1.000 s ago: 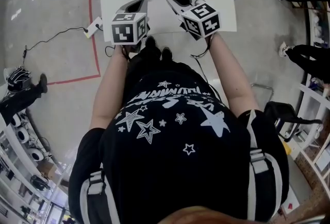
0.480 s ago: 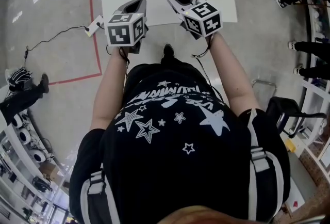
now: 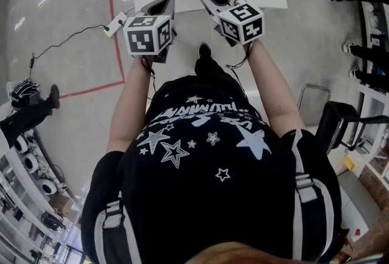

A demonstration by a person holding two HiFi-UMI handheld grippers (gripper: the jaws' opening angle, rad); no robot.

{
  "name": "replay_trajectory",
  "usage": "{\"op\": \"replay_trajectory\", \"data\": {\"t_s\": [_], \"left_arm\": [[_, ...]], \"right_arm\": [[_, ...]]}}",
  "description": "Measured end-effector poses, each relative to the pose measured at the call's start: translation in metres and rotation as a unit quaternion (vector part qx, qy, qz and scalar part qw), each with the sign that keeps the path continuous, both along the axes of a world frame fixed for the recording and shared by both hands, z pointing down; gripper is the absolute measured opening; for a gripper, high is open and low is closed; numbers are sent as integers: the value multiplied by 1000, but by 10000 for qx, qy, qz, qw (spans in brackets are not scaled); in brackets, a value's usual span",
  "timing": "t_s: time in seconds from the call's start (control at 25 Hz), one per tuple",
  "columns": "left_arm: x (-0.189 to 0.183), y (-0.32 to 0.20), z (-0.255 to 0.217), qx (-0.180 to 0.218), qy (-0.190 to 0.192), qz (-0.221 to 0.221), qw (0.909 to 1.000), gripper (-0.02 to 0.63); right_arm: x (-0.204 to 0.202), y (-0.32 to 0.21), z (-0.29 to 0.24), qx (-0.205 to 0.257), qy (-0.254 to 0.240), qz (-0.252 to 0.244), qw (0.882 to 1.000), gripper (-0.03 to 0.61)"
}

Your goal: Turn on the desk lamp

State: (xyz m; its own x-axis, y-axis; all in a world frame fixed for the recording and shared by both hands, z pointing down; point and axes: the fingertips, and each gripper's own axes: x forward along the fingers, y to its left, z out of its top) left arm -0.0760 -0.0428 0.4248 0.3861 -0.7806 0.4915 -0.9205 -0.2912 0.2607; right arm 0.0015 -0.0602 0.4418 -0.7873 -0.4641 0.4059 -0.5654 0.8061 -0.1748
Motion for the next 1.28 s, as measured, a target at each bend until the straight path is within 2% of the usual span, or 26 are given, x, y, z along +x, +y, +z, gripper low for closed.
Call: {"op": "replay_trajectory", "data": {"t_s": [0.36,0.76,1.28], "left_arm": [[-7,57,-8,166,147,186,9996,8],[-5,108,-23,395,264,284,9985,8],[-3,141,-36,547,364,435,9969,8]], "right_arm": [[-9,67,-2,121,202,151,9996,3],[-7,119,-20,335,121,344,9988,3],[-8,153,-34,531,24,500,9973,3]]}}
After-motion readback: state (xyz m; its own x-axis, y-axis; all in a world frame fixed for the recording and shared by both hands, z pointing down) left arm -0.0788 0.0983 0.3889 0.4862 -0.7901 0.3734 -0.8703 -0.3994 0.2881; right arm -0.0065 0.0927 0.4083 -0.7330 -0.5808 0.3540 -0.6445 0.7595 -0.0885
